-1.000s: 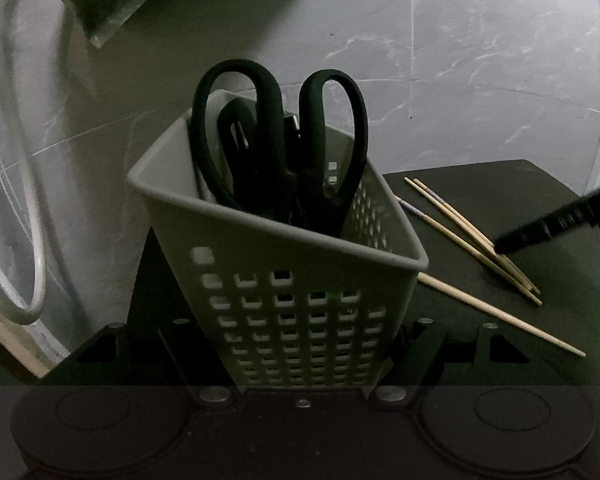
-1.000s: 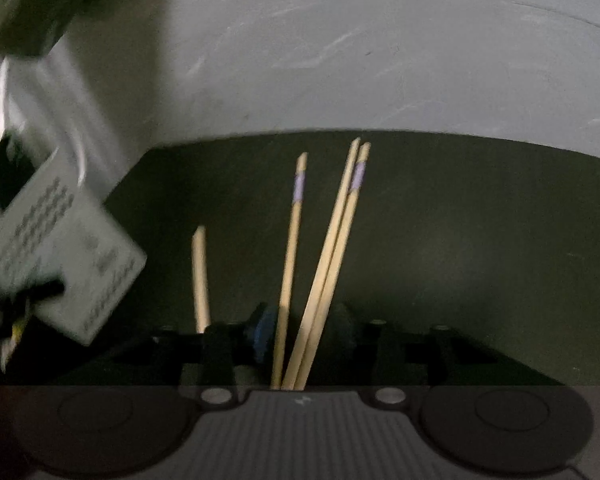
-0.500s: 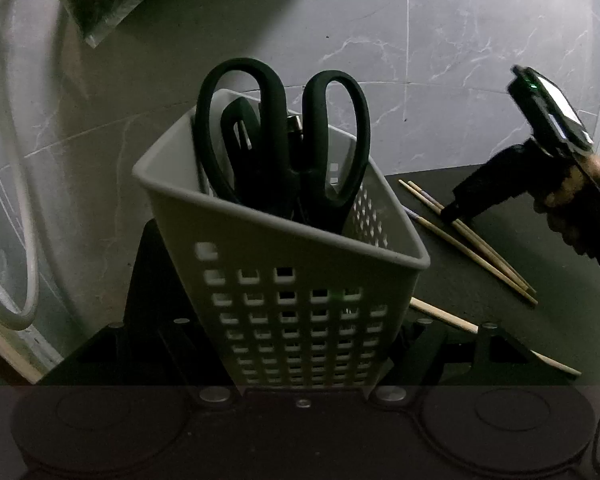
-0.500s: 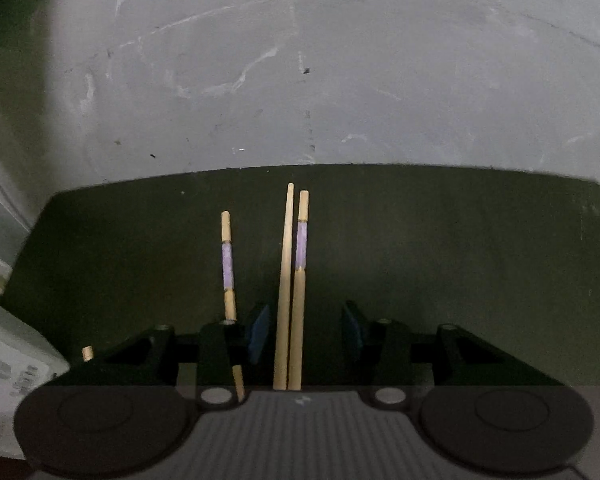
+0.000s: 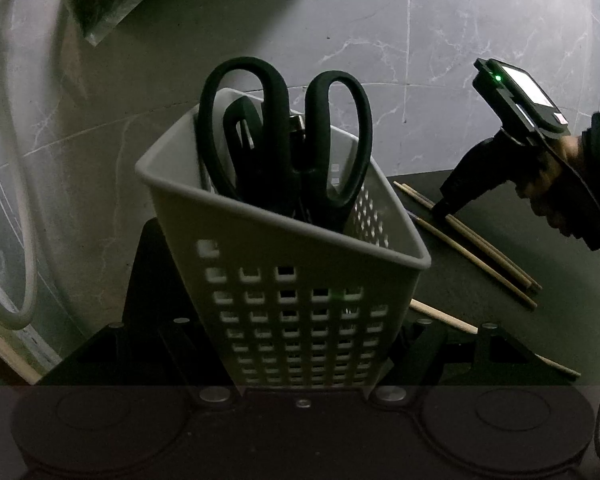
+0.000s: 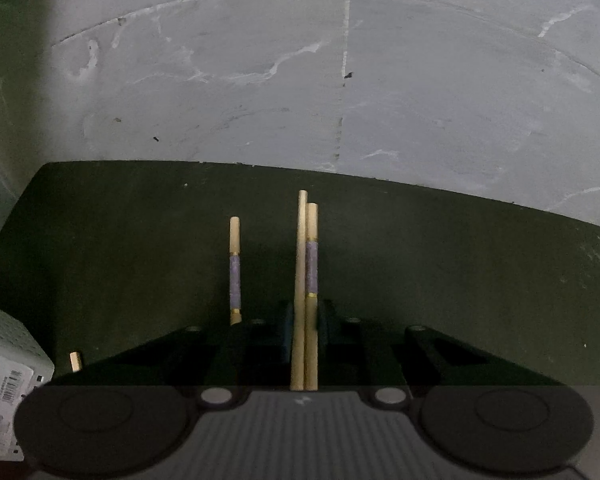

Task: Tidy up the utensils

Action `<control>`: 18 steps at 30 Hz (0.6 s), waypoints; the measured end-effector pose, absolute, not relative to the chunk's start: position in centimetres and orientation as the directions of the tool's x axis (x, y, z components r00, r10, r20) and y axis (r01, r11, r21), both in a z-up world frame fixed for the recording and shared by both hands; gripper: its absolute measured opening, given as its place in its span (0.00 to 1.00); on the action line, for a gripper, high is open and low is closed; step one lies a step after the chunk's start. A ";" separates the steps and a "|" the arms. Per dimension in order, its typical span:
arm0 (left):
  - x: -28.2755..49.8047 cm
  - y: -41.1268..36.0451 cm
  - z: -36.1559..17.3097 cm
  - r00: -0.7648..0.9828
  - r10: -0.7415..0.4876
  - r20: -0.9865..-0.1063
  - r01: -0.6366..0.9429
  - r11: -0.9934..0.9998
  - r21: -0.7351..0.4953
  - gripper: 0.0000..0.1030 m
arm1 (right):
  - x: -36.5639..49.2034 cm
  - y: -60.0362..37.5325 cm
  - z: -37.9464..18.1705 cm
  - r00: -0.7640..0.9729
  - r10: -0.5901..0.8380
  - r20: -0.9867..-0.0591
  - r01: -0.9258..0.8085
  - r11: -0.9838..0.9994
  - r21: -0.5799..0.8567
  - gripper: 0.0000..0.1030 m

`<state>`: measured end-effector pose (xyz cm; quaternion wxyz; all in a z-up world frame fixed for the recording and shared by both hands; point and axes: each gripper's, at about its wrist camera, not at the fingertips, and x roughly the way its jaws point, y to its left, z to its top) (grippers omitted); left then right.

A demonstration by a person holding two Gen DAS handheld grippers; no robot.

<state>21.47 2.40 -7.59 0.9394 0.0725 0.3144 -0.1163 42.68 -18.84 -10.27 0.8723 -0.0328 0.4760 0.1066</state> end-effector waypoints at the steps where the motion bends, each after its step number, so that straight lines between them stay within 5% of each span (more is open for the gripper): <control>1: 21.5 2.4 -7.6 0.775 -0.173 -0.607 0.263 0.963 0.063 0.74 | 43.0 -18.8 -10.2 0.510 0.152 -0.847 -0.214 0.976 0.047 0.16; 10: 21.4 2.4 -7.5 0.775 -0.173 -0.607 0.263 0.963 0.060 0.74 | 44.3 -18.9 -9.8 0.449 0.171 -0.877 -0.232 0.970 0.070 0.19; 18: 21.4 2.5 -7.5 0.775 -0.174 -0.607 0.264 0.963 0.061 0.74 | 43.6 -18.5 -10.0 0.431 0.145 -0.891 -0.270 0.963 0.026 0.31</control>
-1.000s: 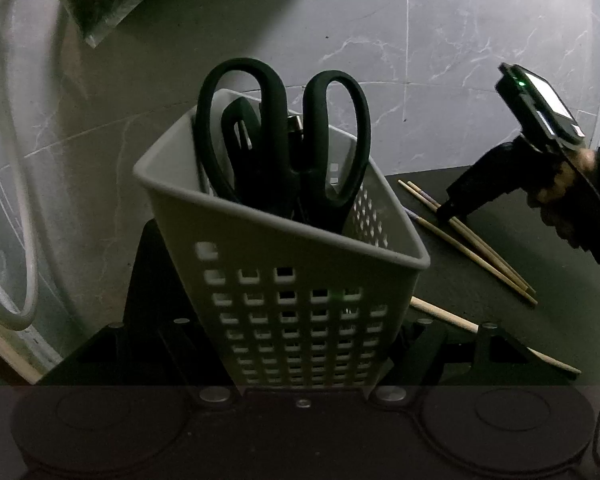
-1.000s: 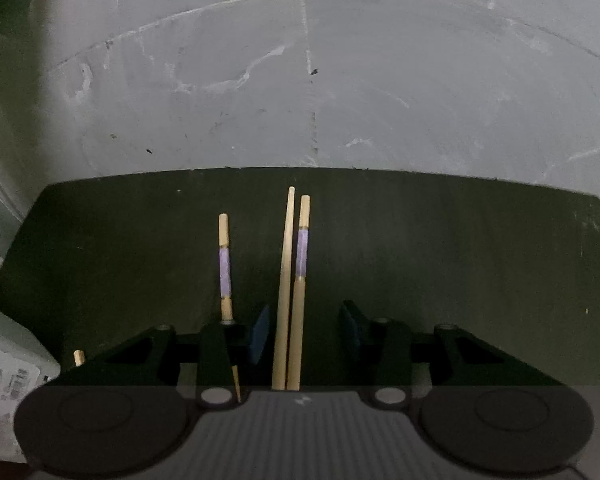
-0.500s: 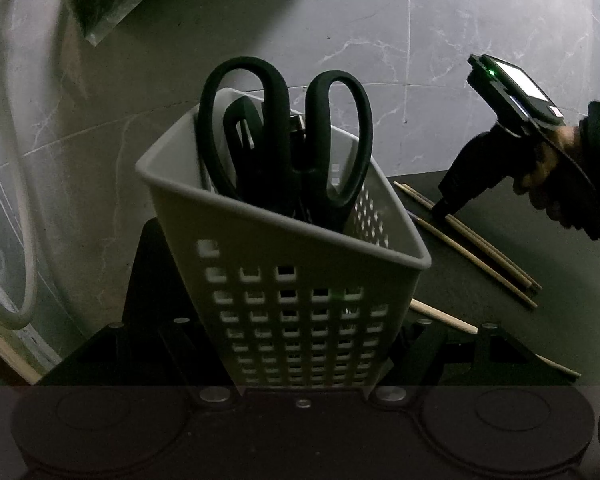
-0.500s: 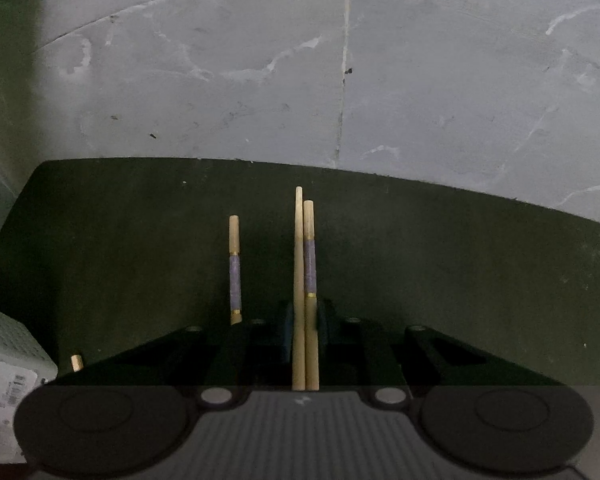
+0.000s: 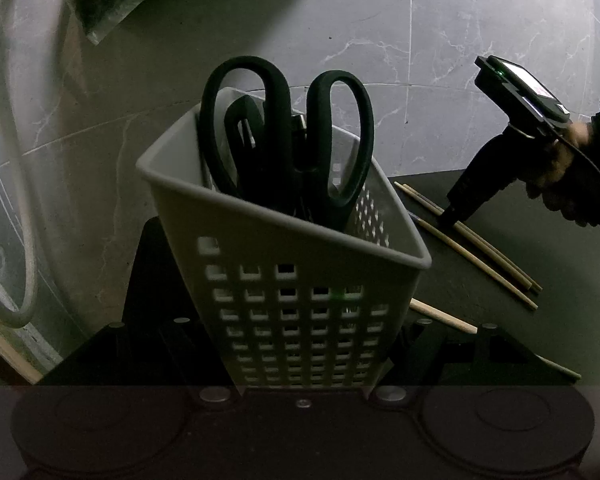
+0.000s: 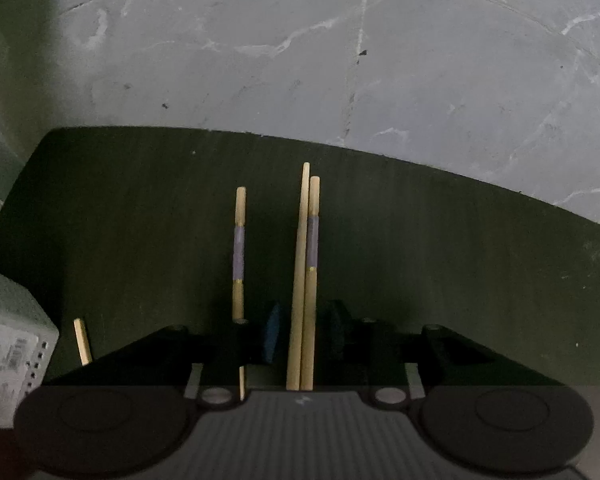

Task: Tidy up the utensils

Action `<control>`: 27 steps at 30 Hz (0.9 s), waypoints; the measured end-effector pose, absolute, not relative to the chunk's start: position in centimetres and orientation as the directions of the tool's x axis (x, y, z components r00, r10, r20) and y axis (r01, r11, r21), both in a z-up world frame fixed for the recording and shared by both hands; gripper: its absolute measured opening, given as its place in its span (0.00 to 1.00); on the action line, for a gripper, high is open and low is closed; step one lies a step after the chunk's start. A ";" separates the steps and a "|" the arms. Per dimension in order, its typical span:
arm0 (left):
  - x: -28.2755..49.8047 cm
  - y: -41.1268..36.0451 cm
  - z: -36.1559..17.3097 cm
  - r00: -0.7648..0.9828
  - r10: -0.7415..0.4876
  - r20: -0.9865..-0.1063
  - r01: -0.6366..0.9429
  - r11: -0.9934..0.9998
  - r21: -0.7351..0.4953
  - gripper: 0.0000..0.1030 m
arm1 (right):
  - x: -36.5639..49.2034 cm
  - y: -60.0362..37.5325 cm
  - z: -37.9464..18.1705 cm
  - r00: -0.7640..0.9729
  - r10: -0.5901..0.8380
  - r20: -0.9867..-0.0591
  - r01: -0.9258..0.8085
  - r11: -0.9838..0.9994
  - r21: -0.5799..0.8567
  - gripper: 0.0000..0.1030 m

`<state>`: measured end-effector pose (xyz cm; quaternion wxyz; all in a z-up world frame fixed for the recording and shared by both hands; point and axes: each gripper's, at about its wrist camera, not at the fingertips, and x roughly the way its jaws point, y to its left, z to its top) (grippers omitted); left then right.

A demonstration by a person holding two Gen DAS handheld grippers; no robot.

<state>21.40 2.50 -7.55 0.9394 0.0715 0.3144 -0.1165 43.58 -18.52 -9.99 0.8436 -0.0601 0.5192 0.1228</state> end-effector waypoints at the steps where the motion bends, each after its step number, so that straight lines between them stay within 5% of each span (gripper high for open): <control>1: 21.4 2.5 -7.5 0.775 -0.174 -0.608 0.265 0.962 0.062 0.74 | 43.5 -18.5 -10.0 0.432 0.146 -0.890 -0.267 0.963 0.028 0.31; 8: 21.7 2.5 -7.3 0.765 -0.171 -0.621 0.266 0.962 0.064 0.74 | 43.1 -18.2 -10.2 0.444 0.155 -0.882 -0.281 0.959 0.027 0.15; 27: 22.6 1.7 -7.4 0.761 -0.145 -0.632 0.248 0.966 0.077 0.74 | 41.7 -19.3 -9.8 0.467 0.190 -0.864 -0.303 0.952 0.045 0.14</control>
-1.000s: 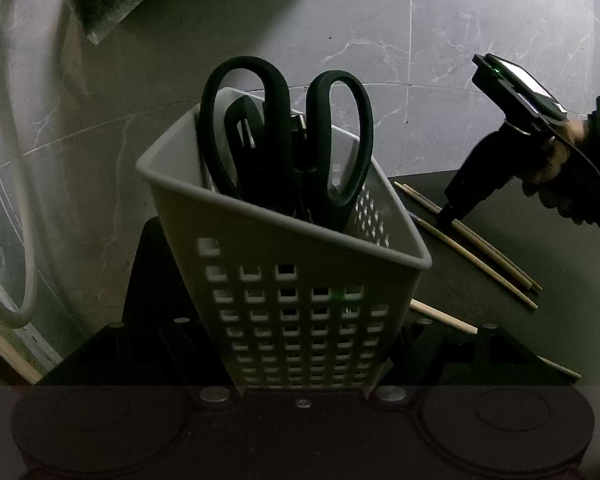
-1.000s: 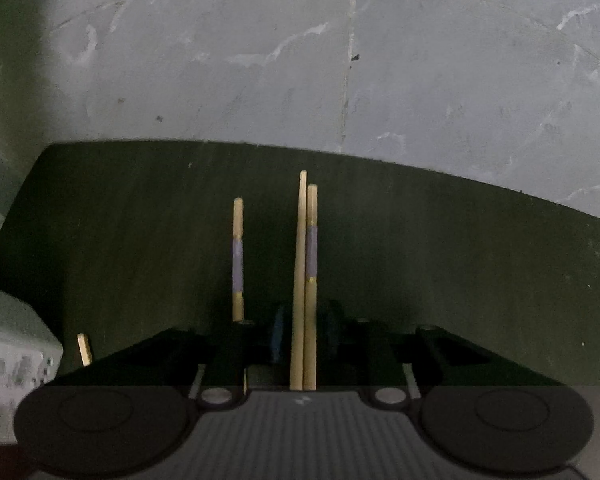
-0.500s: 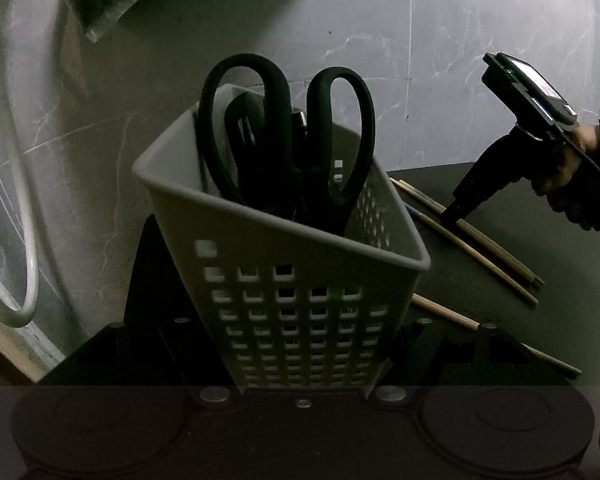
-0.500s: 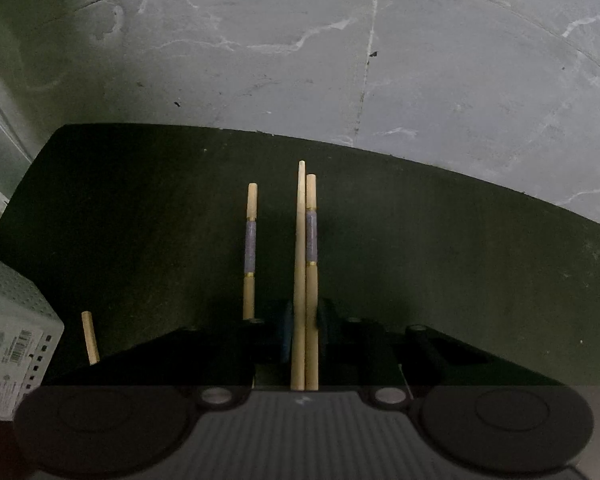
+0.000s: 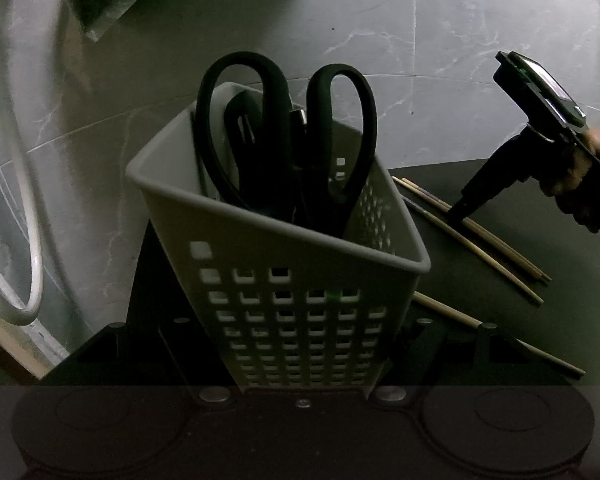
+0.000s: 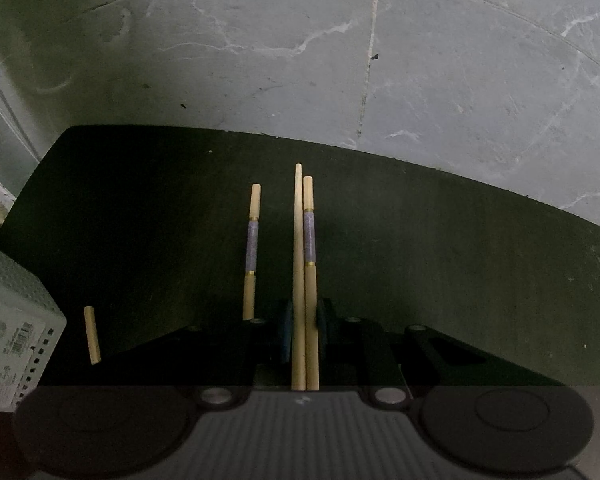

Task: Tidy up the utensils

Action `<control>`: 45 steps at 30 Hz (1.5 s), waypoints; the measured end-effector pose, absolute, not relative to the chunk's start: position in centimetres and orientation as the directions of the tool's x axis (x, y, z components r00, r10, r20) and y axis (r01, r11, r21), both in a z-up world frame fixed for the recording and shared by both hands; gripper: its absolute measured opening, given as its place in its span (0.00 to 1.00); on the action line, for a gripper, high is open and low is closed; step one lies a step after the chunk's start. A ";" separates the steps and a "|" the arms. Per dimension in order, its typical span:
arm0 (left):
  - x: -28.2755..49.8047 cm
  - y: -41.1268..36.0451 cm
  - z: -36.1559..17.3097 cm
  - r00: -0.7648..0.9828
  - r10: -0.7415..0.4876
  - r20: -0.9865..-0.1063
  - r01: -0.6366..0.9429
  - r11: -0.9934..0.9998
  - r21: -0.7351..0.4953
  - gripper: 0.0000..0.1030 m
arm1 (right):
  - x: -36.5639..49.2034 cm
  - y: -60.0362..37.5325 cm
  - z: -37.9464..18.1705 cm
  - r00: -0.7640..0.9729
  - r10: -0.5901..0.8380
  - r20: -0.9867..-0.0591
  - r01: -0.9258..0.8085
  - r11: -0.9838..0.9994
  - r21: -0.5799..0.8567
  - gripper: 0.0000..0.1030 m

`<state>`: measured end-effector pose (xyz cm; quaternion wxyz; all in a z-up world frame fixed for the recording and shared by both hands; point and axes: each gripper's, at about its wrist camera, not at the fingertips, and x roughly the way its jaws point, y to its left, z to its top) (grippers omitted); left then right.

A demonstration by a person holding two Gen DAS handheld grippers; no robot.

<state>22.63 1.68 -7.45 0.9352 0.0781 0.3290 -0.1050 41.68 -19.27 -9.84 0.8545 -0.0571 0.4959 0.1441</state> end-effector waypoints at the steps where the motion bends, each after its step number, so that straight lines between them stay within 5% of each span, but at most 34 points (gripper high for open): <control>1: 22.7 1.6 -7.5 0.762 -0.143 -0.631 0.246 0.966 0.078 0.74 | 41.6 -19.3 -9.9 0.468 0.192 -0.863 -0.302 0.952 0.048 0.14; 17: 22.1 1.4 -7.6 0.769 -0.132 -0.625 0.235 0.968 0.084 0.74 | 40.0 -22.9 -10.1 0.516 0.354 -0.780 -0.311 0.926 0.215 0.12; 19: 22.1 1.4 -7.6 0.769 -0.132 -0.625 0.235 0.968 0.084 0.74 | 39.9 -23.0 -9.9 0.522 0.360 -0.773 -0.314 0.924 0.218 0.00; 40: 22.1 1.5 -7.5 0.770 -0.134 -0.624 0.237 0.968 0.085 0.74 | 40.1 -21.3 -10.0 0.470 0.326 -0.820 -0.381 0.913 0.145 0.09; 45: 22.1 1.4 -7.5 0.770 -0.134 -0.624 0.237 0.968 0.085 0.74 | 40.4 -22.1 -10.1 0.454 0.363 -0.813 -0.332 0.916 0.224 0.13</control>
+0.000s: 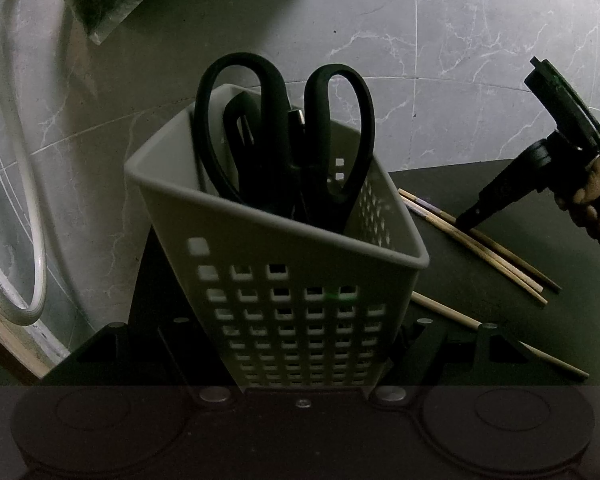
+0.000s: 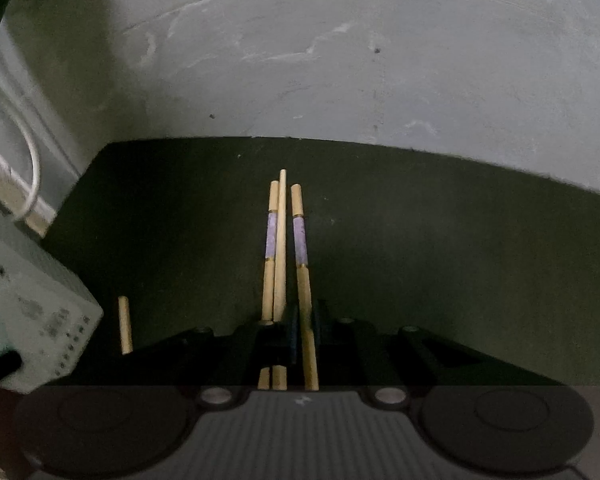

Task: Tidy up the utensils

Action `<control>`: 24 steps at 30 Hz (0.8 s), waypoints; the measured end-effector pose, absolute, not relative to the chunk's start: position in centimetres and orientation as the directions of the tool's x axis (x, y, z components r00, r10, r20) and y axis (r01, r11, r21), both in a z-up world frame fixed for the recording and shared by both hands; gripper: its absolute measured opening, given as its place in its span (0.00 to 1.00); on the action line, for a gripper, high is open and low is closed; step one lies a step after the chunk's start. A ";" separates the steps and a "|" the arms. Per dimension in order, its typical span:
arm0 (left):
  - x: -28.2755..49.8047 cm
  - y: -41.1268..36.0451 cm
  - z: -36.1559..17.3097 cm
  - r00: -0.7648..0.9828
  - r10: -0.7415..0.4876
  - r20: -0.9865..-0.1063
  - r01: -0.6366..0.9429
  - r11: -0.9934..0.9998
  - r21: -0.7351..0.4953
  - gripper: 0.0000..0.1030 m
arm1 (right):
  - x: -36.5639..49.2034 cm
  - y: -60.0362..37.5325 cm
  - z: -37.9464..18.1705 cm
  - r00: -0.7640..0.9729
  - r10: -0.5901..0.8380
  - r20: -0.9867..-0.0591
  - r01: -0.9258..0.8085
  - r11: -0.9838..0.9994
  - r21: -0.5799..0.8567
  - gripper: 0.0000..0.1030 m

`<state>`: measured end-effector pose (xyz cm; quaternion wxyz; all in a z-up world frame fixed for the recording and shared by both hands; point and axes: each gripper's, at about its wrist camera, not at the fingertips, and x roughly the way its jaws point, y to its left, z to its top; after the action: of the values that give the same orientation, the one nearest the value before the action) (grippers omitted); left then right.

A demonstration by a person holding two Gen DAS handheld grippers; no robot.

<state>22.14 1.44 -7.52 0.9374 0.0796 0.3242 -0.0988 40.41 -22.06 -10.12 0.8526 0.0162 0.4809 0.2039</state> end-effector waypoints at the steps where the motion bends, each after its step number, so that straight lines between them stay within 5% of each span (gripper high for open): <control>1: 22.1 1.5 -7.5 0.770 -0.134 -0.623 0.237 0.968 0.085 0.74 | 40.4 -22.2 -10.2 0.450 0.374 -0.811 -0.324 0.914 0.243 0.17; 11: 22.2 1.5 -7.5 0.770 -0.137 -0.623 0.237 0.968 0.081 0.74 | 40.3 -22.1 -10.0 0.438 0.373 -0.818 -0.332 0.913 0.239 0.29; 24: 22.2 1.7 -7.5 0.770 -0.142 -0.622 0.241 0.968 0.076 0.74 | 39.6 -20.7 -9.8 0.446 0.319 -0.836 -0.377 0.914 0.148 0.32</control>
<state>22.20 1.73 -7.54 0.9376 0.0758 0.3237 -0.1021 39.63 -20.72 -9.77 0.8499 -0.0298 0.4847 0.2046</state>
